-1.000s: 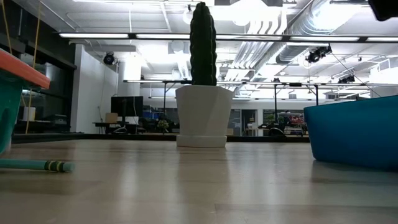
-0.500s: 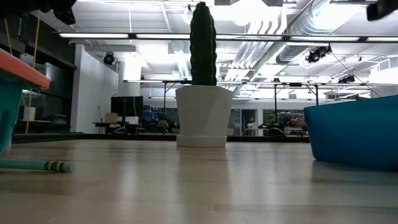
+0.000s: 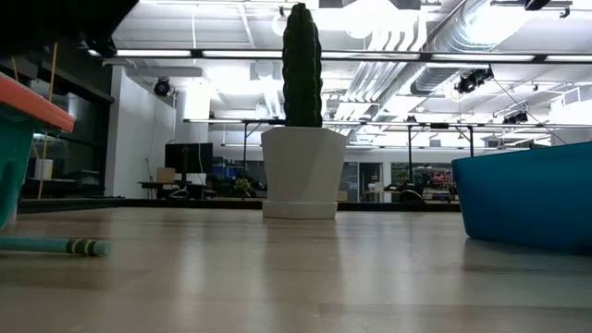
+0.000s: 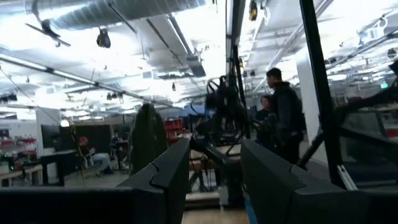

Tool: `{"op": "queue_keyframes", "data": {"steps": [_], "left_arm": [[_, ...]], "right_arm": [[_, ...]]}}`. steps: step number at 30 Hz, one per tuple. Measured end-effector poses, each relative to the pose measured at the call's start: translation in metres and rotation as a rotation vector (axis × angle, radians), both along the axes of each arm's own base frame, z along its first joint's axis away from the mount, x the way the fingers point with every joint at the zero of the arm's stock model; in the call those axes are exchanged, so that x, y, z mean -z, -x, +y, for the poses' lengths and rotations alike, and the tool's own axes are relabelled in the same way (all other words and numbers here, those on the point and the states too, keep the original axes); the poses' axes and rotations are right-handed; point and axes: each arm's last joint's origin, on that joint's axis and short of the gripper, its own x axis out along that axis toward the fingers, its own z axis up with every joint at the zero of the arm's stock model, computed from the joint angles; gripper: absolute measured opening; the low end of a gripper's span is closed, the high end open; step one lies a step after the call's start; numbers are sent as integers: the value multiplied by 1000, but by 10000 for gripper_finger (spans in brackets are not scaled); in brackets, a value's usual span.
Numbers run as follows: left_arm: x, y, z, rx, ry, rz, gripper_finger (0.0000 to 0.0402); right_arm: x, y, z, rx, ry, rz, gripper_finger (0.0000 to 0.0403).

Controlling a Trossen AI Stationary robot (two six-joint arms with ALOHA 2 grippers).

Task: Sort pens & pencils
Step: Return to Home Position

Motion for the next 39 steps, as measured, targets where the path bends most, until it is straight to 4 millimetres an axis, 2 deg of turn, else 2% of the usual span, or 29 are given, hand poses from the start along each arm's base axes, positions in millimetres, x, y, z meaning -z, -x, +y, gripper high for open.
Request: {"op": "queue_keyframes", "data": {"steps": [3,8,13,19,23,28,31,34,39], "left_arm": [[13,-4,0,1,30,37,131],[23,-7,1,-1,105,139,131],[29,-9,1,35,194,188,131],[33,-10,-1,100,264,218,131],[33,-10,-1,120,321,205,131],[35,-10,0,112,382,210,131],[37,-10,0,112,409,227,131],[39,-11,0,103,406,249,131],[40,-11,0,100,403,258,131]], "right_arm": [[-4,4,-4,26,21,-20,135],[-15,16,-13,88,128,-73,135],[-36,40,-32,160,296,-133,135],[-68,66,-45,143,629,-321,135],[-81,75,-46,95,850,-446,135],[-91,88,-52,22,1050,-488,135],[-91,95,-55,-10,1161,-509,135],[-82,99,-55,-70,1259,-523,135],[-47,97,-53,-134,1282,-505,135]]}}
